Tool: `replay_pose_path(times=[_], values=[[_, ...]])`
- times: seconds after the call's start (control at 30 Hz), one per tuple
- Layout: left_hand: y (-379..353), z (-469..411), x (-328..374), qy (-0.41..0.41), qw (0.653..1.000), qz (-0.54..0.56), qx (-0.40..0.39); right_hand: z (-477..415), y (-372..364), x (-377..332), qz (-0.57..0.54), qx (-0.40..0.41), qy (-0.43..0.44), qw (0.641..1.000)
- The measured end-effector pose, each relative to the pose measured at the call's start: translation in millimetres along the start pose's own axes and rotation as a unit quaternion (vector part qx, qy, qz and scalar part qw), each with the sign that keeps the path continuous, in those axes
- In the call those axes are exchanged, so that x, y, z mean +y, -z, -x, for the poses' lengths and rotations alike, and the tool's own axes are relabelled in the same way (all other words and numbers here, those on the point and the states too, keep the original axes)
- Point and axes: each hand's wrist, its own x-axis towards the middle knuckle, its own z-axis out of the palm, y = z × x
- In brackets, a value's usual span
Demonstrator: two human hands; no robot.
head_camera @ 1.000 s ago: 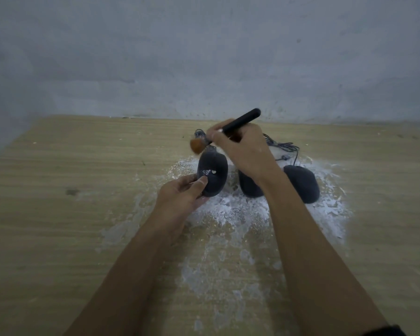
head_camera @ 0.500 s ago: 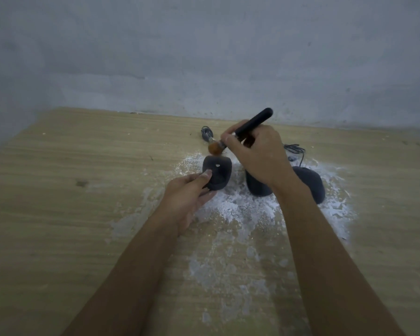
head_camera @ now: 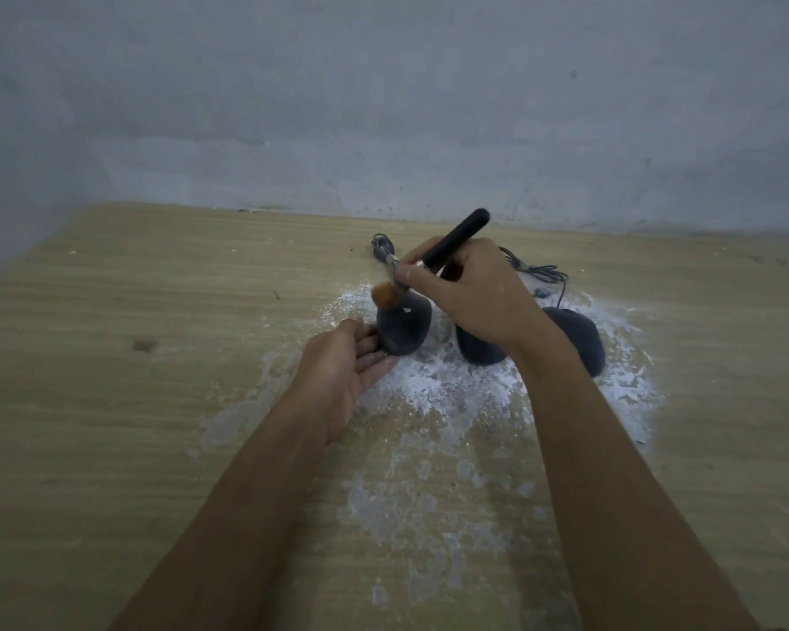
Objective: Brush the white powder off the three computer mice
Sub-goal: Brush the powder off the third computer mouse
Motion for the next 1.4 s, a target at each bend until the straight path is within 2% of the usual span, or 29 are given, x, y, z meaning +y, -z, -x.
replay_pose_path(times=[0.07, 0.17, 0.27, 0.3, 0.4, 0.53, 0.63, 0.77, 0.87, 0.9, 1.0, 1.03, 1.13, 1.17, 1.27, 1.3, 1.4], values=[[0, 0, 0, -0.001, 1.0, -0.002, 0.0, 0, 2, 0, 0.027, -0.019, 0.008, 0.999], [0, 0, 1, -0.002, 1.0, -0.003, 0.003, 3, 2, -3, 0.039, -0.102, -0.006, 0.994], [2, 1, 2, 0.003, 1.0, 0.012, -0.006, 1, 1, -4, 0.022, -0.047, 0.0, 0.999], [2, 1, 2, 0.005, 1.0, 0.018, -0.01, 1, 3, -4, 0.033, -0.05, 0.003, 0.998], [3, 3, 3, 0.005, 0.999, 0.034, -0.016, 2, 7, -7, 0.061, -0.127, -0.006, 0.99], [3, 4, 3, 0.002, 0.999, 0.036, -0.016, 1, 7, -6, 0.045, -0.071, 0.017, 0.996], [3, 5, 4, 0.003, 0.999, 0.046, -0.018, 2, 8, -8, 0.06, -0.137, -0.011, 0.989], [1, 6, 4, -0.001, 0.999, 0.037, -0.007, 0, 11, -5, 0.033, -0.05, -0.011, 0.998], [2, 5, 3, 0.001, 0.999, 0.039, -0.014, 3, 11, -5, 0.052, -0.128, -0.034, 0.99], [1, 5, 3, 0.001, 0.999, 0.043, -0.015, 3, 11, -4, 0.04, -0.123, -0.036, 0.991], [1, 4, 3, -0.003, 0.999, 0.049, -0.018, -2, 14, 3, -0.001, -0.015, -0.025, 1.0], [1, 4, 3, -0.004, 0.999, 0.045, -0.022, -3, 16, 5, 0.005, -0.011, -0.028, 1.0], [1, 2, 1, -0.007, 0.999, 0.024, -0.039, 2, 18, 8, 0.036, -0.107, -0.058, 0.992], [0, 2, 1, -0.01, 0.999, 0.022, -0.037, 2, 17, 9, 0.029, -0.107, -0.063, 0.992], [-2, -1, -2, -0.024, 0.999, 0.019, -0.015, 0, 14, 11, -0.018, -0.013, -0.063, 0.998], [-2, -1, -3, -0.03, 0.999, 0.017, -0.014, 0, 14, 10, -0.018, -0.016, -0.067, 0.997], [-3, -2, -6, -0.052, 0.999, 0.005, -0.016, 2, 14, 9, 0.004, -0.104, -0.079, 0.991]])
